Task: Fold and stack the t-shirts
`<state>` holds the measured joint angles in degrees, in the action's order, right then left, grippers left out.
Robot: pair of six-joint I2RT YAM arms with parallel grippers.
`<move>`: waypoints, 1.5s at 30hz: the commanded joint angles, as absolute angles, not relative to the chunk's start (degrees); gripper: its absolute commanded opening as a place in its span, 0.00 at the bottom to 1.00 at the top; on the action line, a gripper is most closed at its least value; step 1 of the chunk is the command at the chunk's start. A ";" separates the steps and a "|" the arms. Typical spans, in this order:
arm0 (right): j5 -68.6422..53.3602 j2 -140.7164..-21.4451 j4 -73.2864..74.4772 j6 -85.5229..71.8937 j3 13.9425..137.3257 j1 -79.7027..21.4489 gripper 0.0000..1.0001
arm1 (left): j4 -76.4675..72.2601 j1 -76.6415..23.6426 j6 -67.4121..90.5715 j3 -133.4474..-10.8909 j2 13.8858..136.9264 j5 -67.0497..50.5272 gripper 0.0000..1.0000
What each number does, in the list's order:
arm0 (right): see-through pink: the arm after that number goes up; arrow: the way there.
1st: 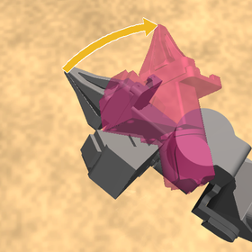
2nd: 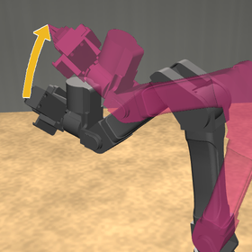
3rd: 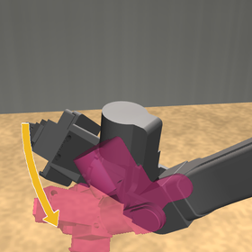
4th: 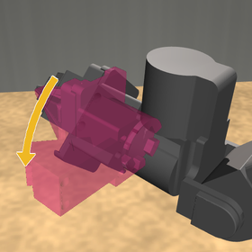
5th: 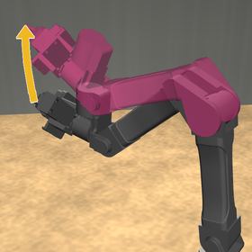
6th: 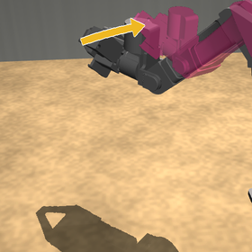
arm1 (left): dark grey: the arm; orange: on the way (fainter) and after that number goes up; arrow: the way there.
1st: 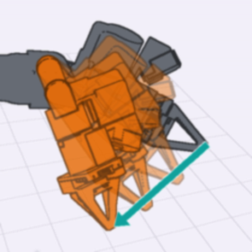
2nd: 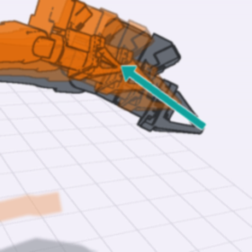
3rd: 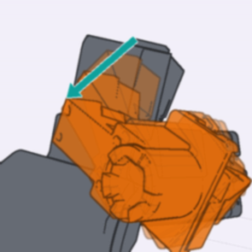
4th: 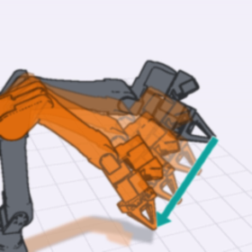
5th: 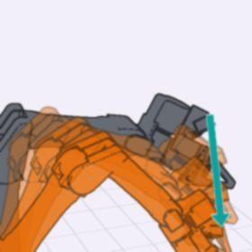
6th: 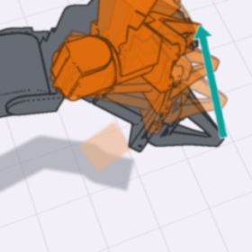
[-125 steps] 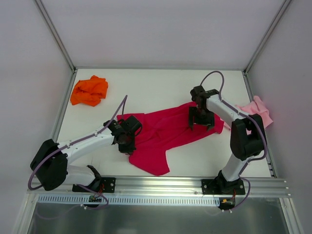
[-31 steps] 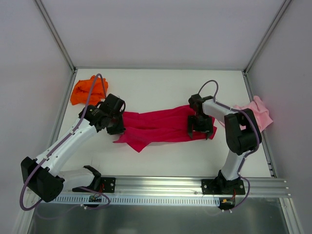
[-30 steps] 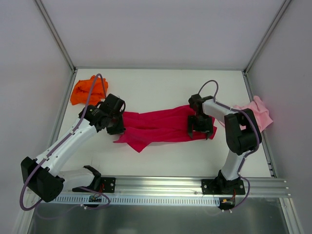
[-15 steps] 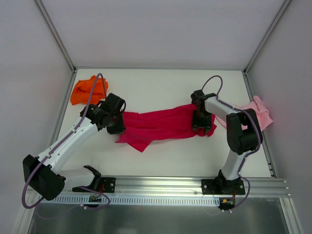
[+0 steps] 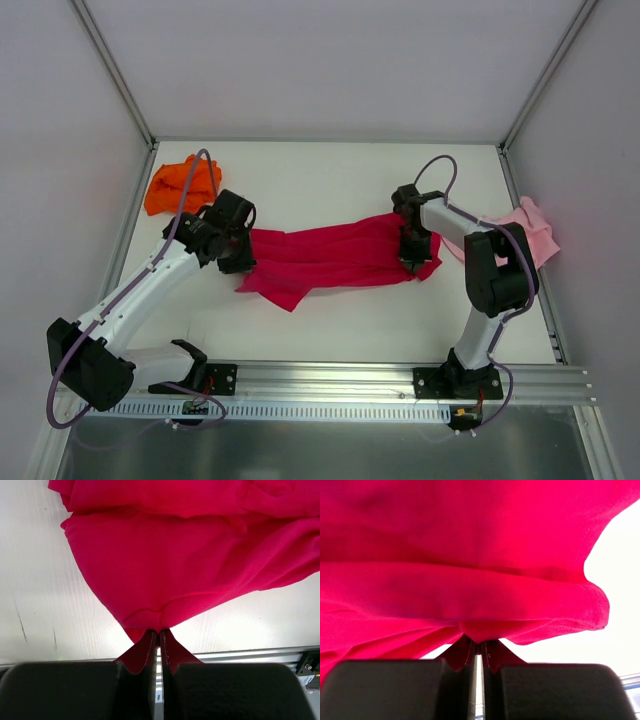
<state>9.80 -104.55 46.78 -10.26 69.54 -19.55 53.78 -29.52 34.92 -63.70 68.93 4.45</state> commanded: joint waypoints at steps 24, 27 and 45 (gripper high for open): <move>4.57 -100.20 56.25 -9.05 90.35 -14.42 0.01 | 43.95 -26.19 33.04 -67.06 81.30 10.89 0.00; 4.57 -100.37 56.69 -8.70 89.65 -13.63 0.01 | 43.95 -25.40 33.75 -67.06 82.35 13.26 0.00; 8.08 -105.47 54.85 -10.37 90.08 -11.25 0.01 | 42.28 -21.01 37.88 -63.11 79.98 21.18 0.00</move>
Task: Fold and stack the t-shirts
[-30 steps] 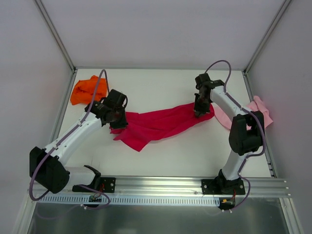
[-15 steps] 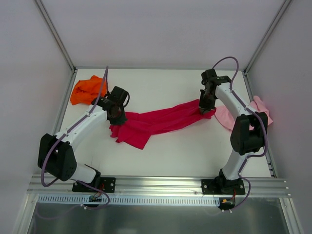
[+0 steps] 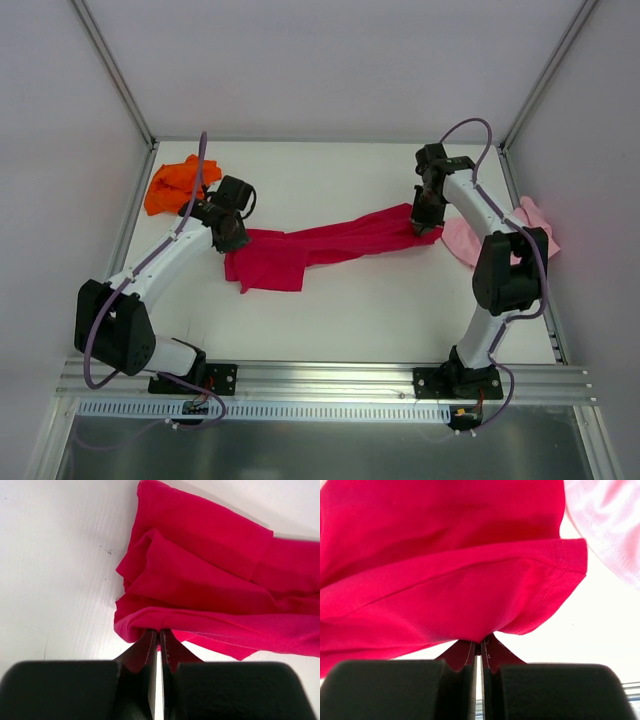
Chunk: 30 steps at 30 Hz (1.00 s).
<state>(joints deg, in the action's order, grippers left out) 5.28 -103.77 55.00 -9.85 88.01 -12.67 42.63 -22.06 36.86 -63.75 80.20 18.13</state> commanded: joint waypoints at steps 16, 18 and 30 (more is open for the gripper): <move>2.73 -120.05 53.08 -9.49 114.68 -8.44 0.01 | 39.29 -20.83 35.51 -68.99 88.85 21.53 0.00; 1.15 -122.60 55.45 -8.88 118.73 -8.44 0.01 | 39.03 -20.74 35.16 -69.78 89.30 21.18 0.00; -1.31 -122.44 63.80 -4.49 119.97 -7.73 0.01 | 38.32 -20.74 33.84 -69.17 87.55 20.13 0.00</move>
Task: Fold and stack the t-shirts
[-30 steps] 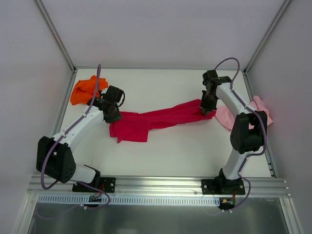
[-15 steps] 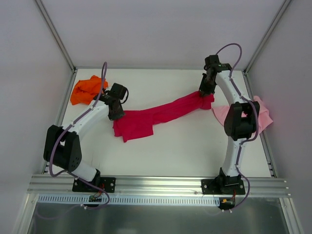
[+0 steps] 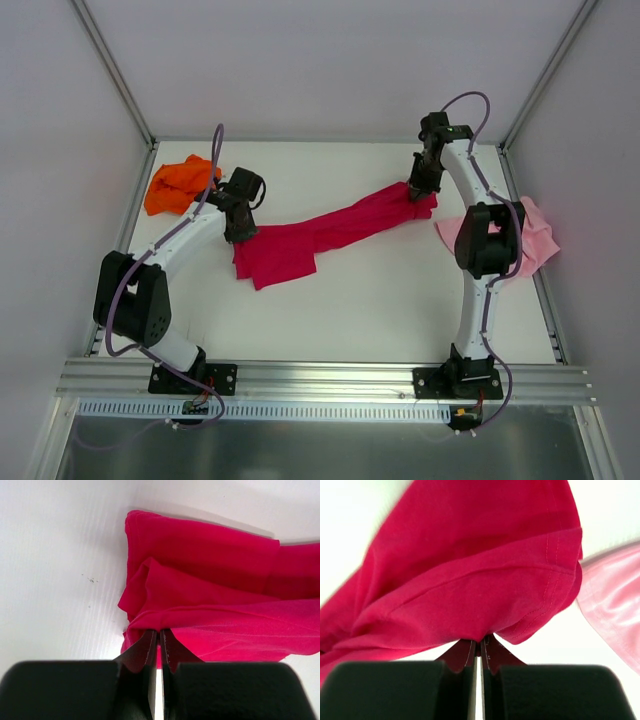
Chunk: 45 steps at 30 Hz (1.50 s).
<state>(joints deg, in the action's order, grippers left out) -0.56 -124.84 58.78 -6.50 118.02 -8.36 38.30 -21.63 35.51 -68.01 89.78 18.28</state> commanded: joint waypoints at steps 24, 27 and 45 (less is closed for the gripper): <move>-4.04 -90.44 63.90 -3.78 70.14 -13.53 0.63 | 39.29 -20.74 28.48 -72.95 83.50 14.33 0.00; -3.78 -90.62 63.46 -4.13 70.84 -13.88 0.65 | 39.29 -20.74 28.56 -72.77 83.50 14.24 0.00; 18.99 -103.69 58.62 -4.91 79.77 -15.91 0.63 | 40.25 -20.74 29.18 -70.76 80.77 13.10 0.00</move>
